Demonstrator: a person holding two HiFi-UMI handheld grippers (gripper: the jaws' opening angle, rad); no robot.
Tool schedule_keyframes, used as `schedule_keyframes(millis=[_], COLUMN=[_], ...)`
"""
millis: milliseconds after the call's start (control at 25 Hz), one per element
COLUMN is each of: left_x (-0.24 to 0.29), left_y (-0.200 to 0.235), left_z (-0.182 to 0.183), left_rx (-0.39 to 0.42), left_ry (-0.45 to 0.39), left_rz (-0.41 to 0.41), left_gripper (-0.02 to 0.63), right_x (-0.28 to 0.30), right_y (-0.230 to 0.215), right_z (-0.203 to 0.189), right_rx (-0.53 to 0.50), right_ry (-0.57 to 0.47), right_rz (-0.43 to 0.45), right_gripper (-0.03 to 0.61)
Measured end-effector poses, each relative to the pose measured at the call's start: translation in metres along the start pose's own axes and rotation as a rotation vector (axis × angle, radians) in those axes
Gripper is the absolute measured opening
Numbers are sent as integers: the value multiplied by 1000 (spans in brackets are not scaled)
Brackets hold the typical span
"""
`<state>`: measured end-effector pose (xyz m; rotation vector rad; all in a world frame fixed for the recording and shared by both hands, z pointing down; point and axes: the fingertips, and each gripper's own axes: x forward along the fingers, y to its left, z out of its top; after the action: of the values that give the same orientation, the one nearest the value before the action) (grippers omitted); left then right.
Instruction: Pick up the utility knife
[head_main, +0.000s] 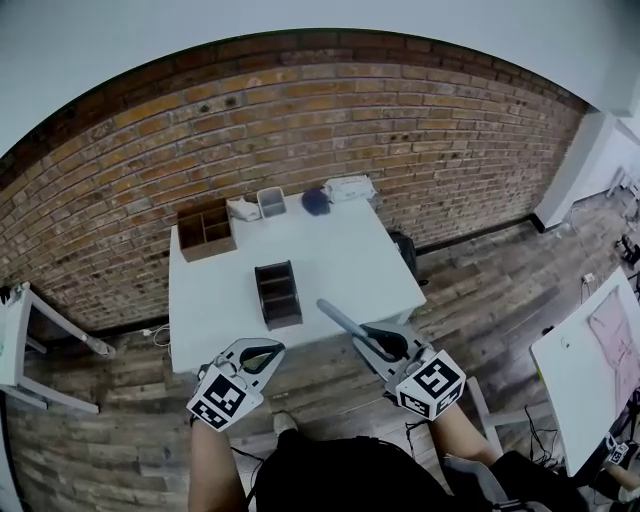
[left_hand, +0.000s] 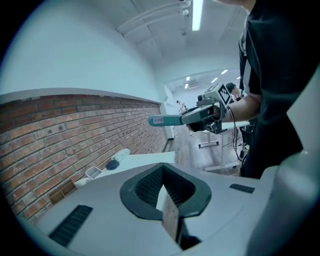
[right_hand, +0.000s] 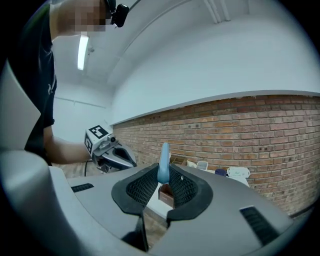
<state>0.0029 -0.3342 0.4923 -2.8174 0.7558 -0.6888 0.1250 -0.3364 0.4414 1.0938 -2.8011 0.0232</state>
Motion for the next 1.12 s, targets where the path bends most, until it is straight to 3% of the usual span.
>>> schedule_keyframes(millis=[560,840,1120], left_x=[-23,-42,-99], left_y=[-139,-168,-194], left_z=[27,25,7], left_rx=[-49,-55,-54], left_ry=[100,125,136], left_rz=[72,70,77], left_gripper=[-8,-7,-8], right_x=[-136,-153,-142], right_y=[29,44,106], right_z=[-24,-41,-22], right_rx=[66,109,77], right_ry=[-49,-7,-30], right_rz=[69,51,84], right_gripper=[67,67,67])
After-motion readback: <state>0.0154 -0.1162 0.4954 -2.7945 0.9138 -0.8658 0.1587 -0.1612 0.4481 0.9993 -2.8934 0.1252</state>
